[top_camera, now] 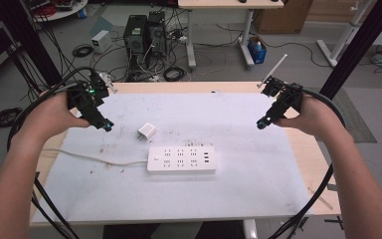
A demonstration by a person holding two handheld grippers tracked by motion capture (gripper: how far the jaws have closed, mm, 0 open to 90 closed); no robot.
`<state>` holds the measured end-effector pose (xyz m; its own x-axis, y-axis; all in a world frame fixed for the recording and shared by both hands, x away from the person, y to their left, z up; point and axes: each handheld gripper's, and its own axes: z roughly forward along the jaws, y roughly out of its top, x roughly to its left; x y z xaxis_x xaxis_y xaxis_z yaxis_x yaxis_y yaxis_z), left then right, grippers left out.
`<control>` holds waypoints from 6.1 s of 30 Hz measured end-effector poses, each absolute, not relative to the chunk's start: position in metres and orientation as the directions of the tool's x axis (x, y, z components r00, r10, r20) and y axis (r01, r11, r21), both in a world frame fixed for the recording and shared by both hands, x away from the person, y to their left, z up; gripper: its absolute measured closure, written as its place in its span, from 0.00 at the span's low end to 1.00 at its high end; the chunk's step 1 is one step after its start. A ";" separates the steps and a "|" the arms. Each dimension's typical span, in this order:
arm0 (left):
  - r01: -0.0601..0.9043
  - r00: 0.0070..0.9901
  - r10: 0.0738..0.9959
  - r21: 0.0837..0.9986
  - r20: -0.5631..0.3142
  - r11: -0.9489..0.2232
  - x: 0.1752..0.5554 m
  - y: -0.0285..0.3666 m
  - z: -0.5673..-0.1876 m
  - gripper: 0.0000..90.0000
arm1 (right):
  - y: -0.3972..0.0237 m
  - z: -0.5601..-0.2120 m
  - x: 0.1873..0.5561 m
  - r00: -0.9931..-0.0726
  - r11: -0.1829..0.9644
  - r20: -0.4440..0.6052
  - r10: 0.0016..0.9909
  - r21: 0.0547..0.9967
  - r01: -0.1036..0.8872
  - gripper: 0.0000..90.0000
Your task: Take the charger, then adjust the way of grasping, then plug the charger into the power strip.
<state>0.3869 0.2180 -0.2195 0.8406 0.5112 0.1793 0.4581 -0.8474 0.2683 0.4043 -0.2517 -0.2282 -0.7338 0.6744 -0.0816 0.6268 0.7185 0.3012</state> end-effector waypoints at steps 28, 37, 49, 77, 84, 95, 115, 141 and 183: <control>0.680 0.689 0.723 0.295 0.055 -0.671 0.454 0.170 -0.311 0.20 | -0.263 -0.240 0.401 -0.713 0.694 -0.075 0.698 0.318 0.646 0.13; 0.728 0.658 0.752 0.236 0.024 -0.644 0.478 0.155 -0.359 0.20 | -0.268 -0.250 0.401 -0.708 0.689 -0.066 0.703 0.309 0.655 0.13; 0.774 0.622 0.783 0.156 -0.011 -0.613 0.497 0.151 -0.399 0.20 | -0.268 -0.262 0.400 -0.721 0.702 -0.063 0.690 0.301 0.646 0.13; 0.729 0.662 0.749 0.255 -0.028 -0.635 0.469 0.157 -0.328 0.47 | -0.276 -0.261 0.395 -0.681 0.659 -0.043 0.731 0.304 0.688 0.13; 0.700 0.677 0.736 0.314 -0.005 -0.642 0.441 0.161 -0.263 0.47 | -0.278 -0.257 0.398 -0.625 0.595 -0.004 0.781 0.310 0.741 0.13; 0.601 0.759 0.650 0.368 0.015 -0.710 0.419 0.151 -0.240 0.47 | -0.285 -0.245 0.396 -0.523 0.475 0.082 0.848 0.316 0.821 0.19; 0.204 0.971 0.238 0.656 -0.039 -0.726 0.408 0.085 -0.272 0.47 | -0.265 -0.236 0.395 -0.410 0.283 0.423 0.808 0.332 0.900 0.28; 0.026 0.991 0.113 0.753 0.065 -0.658 0.389 0.027 -0.285 0.47 | -0.190 -0.278 0.410 -0.297 0.203 0.770 0.564 0.220 0.954 0.45; 0.589 0.776 0.620 0.220 0.117 -0.778 0.389 0.195 -0.268 0.25 | -0.202 -0.232 0.389 -0.791 0.772 -0.048 0.610 0.263 0.579 0.69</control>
